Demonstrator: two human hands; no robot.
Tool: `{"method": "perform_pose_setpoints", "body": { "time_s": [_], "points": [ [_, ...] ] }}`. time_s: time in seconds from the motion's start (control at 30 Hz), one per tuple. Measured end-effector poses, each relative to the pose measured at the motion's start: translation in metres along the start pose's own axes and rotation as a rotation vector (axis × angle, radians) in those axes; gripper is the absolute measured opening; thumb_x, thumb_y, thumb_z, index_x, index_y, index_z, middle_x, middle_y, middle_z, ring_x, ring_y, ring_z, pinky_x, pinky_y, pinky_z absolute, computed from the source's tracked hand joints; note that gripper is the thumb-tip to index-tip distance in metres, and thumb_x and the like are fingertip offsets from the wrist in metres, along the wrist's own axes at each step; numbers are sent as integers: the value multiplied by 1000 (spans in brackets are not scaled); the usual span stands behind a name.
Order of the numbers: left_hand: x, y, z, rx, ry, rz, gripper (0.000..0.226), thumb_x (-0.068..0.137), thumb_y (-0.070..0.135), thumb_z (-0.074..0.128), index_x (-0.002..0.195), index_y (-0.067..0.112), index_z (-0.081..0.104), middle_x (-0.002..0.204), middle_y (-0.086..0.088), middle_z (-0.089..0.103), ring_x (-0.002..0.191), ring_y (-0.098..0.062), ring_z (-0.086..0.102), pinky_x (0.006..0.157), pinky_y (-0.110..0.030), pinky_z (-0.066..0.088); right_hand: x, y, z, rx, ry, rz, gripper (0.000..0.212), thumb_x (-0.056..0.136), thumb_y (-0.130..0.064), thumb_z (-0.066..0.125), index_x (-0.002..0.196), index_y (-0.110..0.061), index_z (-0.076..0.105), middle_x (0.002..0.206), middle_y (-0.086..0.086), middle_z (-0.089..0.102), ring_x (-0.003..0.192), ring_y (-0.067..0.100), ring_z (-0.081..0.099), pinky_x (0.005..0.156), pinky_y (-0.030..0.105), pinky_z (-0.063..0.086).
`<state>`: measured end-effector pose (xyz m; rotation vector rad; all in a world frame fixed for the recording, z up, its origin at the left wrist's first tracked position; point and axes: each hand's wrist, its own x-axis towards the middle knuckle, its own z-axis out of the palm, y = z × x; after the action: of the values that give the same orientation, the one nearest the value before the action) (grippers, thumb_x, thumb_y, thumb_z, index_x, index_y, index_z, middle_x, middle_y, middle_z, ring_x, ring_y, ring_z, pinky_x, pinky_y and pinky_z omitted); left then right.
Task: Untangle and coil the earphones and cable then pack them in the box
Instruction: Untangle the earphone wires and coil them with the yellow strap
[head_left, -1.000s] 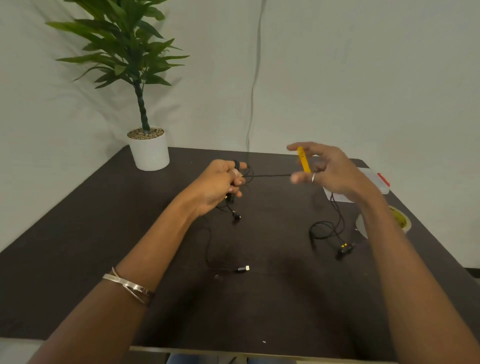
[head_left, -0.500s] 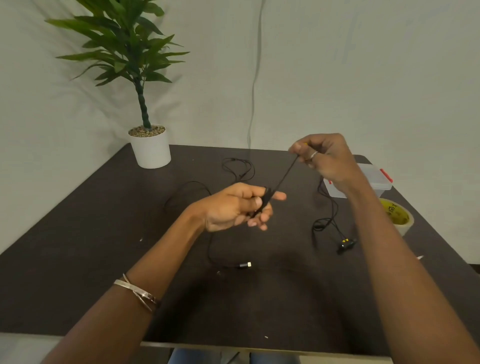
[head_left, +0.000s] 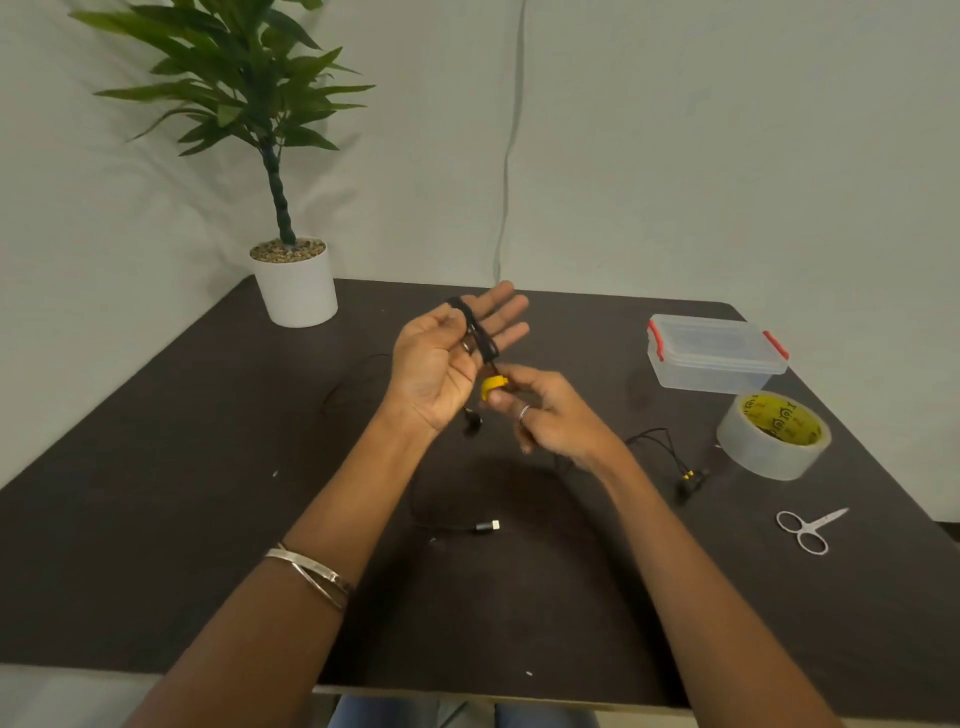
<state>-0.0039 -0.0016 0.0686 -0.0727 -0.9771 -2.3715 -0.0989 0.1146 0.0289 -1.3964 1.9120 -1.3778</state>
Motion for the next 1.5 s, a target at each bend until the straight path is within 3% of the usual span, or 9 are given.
{"method": "perform_pose_setpoints", "body": {
  "time_s": [0.1, 0.3, 0.53, 0.73, 0.9, 1.03, 1.13, 1.23, 1.5],
  "points": [
    [8, 5, -7, 90, 188, 88, 25, 101, -4, 24, 95, -5, 48, 125, -32, 55, 99, -41, 67, 83, -51, 56, -3, -3, 2, -227, 30, 96, 54, 96, -13, 55, 146, -12, 34, 103, 3, 62, 34, 8, 52, 46, 16, 45],
    [16, 11, -18, 149, 346, 170, 20, 102, -4, 24, 101, 0, 43, 130, -30, 53, 100, -39, 66, 85, -50, 55, -14, -9, -1, -446, -33, -36, 22, 99, -16, 49, 90, -7, 67, 67, -1, 65, 55, 1, 56, 57, 15, 43],
    [14, 9, -18, 269, 352, 167, 20, 102, -1, 25, 102, 2, 45, 132, -21, 55, 106, -35, 65, 96, -50, 49, -13, -9, -6, -185, 166, -4, 18, 97, -15, 54, 94, -20, 72, 92, 0, 61, 76, 15, 61, 68, 28, 55],
    [11, 1, -14, 833, 229, 237, 26, 103, 2, 24, 102, 11, 49, 133, -8, 56, 105, -21, 67, 92, -29, 50, -15, -27, -12, -95, 135, 88, 12, 89, -16, 67, 79, -22, 71, 63, -6, 64, 47, 7, 57, 58, 24, 51],
    [-5, -13, -21, 1351, -266, 148, 20, 99, -4, 35, 111, -4, 50, 106, -11, 67, 87, -17, 69, 78, -16, 49, -12, -47, -30, -362, 102, -31, 21, 92, -21, 63, 75, -11, 70, 58, -12, 65, 54, 4, 58, 53, 25, 45],
    [-23, -19, -16, 990, -452, -204, 22, 101, 5, 32, 106, 2, 53, 86, -13, 67, 60, -18, 60, 77, -33, 51, -10, -50, -57, -364, 56, -47, 13, 83, -23, 74, 73, -15, 72, 61, -8, 67, 58, 8, 57, 58, 25, 44],
    [-26, -22, -14, 675, -538, -372, 32, 97, 10, 37, 113, -14, 49, 72, -3, 61, 51, -8, 47, 97, -57, 40, -8, -52, -69, -107, -64, -85, 8, 75, -12, 78, 76, -9, 71, 66, 3, 70, 62, 18, 63, 66, 30, 51],
    [-27, -20, -6, 254, -598, -462, 43, 97, 9, 39, 134, -11, 38, 67, 0, 48, 50, -5, 38, 101, -55, 43, -3, -44, -71, 160, -49, -101, 9, 70, -11, 75, 78, -15, 72, 65, -4, 68, 62, 6, 61, 61, 18, 50],
    [-21, -12, -9, -241, -471, -475, 34, 94, 12, 36, 114, -7, 57, 59, 1, 49, 48, -8, 26, 66, -33, 52, -4, -15, -41, 479, 29, -57, 12, 78, -9, 66, 87, -7, 74, 70, 5, 68, 54, 11, 55, 44, 19, 39]
  ]
}}
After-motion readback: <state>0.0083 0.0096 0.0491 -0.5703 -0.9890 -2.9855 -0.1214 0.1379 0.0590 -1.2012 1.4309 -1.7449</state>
